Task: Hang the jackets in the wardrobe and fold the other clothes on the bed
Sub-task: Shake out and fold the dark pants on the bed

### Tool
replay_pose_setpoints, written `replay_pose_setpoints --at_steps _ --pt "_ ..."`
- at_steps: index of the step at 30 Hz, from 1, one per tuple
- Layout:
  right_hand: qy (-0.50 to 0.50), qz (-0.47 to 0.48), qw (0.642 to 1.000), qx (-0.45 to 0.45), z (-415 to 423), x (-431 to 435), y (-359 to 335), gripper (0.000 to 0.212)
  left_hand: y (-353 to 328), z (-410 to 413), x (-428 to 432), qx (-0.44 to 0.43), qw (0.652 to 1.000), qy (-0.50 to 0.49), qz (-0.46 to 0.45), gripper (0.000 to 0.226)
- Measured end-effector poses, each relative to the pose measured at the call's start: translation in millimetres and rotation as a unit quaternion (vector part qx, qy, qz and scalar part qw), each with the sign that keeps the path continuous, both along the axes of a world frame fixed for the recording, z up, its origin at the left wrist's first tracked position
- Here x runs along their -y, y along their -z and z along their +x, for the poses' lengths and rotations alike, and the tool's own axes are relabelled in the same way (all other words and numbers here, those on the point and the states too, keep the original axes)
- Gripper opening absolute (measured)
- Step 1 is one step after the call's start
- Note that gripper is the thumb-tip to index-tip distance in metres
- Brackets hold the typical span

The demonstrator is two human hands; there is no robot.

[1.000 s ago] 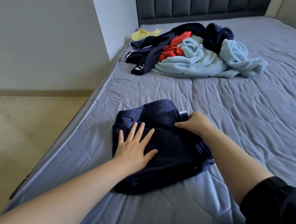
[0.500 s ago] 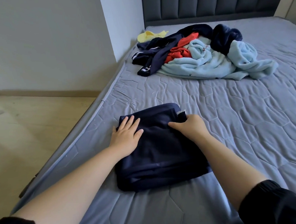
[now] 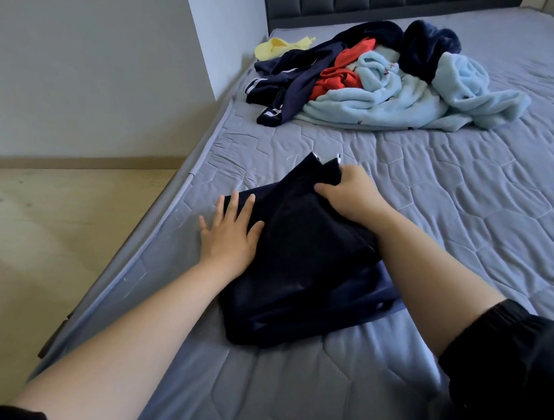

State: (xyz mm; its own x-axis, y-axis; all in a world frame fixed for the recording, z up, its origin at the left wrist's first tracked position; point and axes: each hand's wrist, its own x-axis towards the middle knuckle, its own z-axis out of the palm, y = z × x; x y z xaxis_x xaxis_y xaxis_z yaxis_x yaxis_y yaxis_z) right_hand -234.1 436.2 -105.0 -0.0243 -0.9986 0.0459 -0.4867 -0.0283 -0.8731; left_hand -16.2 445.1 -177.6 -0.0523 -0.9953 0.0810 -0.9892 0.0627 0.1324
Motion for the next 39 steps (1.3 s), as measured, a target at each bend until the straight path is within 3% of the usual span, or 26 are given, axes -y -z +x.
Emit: replay_pose_setpoints --at_steps 2,3,6,8,12,15,17,20,22,25,28,33,37,39 --pt "0.035 0.057 0.995 -0.08 -14.4 2.4 16.1 0.01 2.6 4.2 -2.4 0.047 0.999 -0.002 0.001 0.059" --pt "0.046 0.101 0.989 -0.1 -21.4 2.2 22.3 0.017 3.9 5.0 -3.8 0.066 0.998 0.0 -0.006 0.059" --pt "0.009 0.204 0.97 -0.135 -36.2 4.8 21.5 0.062 5.2 2.9 -4.5 0.062 0.998 0.009 -0.015 0.059" --pt "-0.04 0.222 0.961 -0.161 -38.8 7.4 16.8 0.066 6.3 0.6 -5.4 0.002 1.0 0.005 -0.003 0.06" --pt "0.031 0.154 0.966 -0.205 -41.5 6.4 33.8 0.048 7.4 -1.5 -7.9 -0.245 0.965 -0.077 -0.044 0.08" --pt "0.046 0.207 0.964 -0.163 -46.9 2.0 46.5 0.069 2.9 5.5 -8.3 -0.377 0.903 -0.202 -0.034 0.078" --pt "0.049 0.248 0.961 -0.11 -52.4 1.0 46.4 0.082 -2.4 11.9 -11.1 -0.484 0.838 -0.24 0.076 0.068" --pt "-0.005 0.333 0.943 0.0 -53.2 -1.2 45.2 0.085 -11.4 22.7 -23.3 -0.639 0.697 -0.177 0.273 0.037" --pt "-0.046 0.387 0.916 0.092 -50.7 -7.2 46.6 0.081 -11.4 22.4 -32.3 -0.672 0.651 -0.159 0.315 0.03" --pt "-0.067 0.379 0.894 0.228 -51.5 -9.5 55.9 0.069 -13.4 14.5 -33.6 -0.673 0.66 -0.172 0.286 0.014" --pt "-0.075 0.355 0.857 0.365 -48.7 -2.6 60.9 0.043 -18.8 13.2 -17.2 -0.673 0.672 -0.167 0.26 0.013" --pt "-0.064 0.314 0.85 0.419 -49.0 28.8 47.1 0.022 -30.6 13.7 36.7 -0.687 0.673 -0.14 0.234 0.016" --pt "-0.083 0.32 0.848 0.414 -50.4 49.6 31.7 0.048 -41.6 15.8 72.3 -0.659 0.691 -0.156 0.253 0.014" --pt "-0.077 0.315 0.851 0.414 -42.3 52.2 16.5 0.049 -46.7 20.1 81.0 -0.651 0.686 -0.178 0.272 0.012"
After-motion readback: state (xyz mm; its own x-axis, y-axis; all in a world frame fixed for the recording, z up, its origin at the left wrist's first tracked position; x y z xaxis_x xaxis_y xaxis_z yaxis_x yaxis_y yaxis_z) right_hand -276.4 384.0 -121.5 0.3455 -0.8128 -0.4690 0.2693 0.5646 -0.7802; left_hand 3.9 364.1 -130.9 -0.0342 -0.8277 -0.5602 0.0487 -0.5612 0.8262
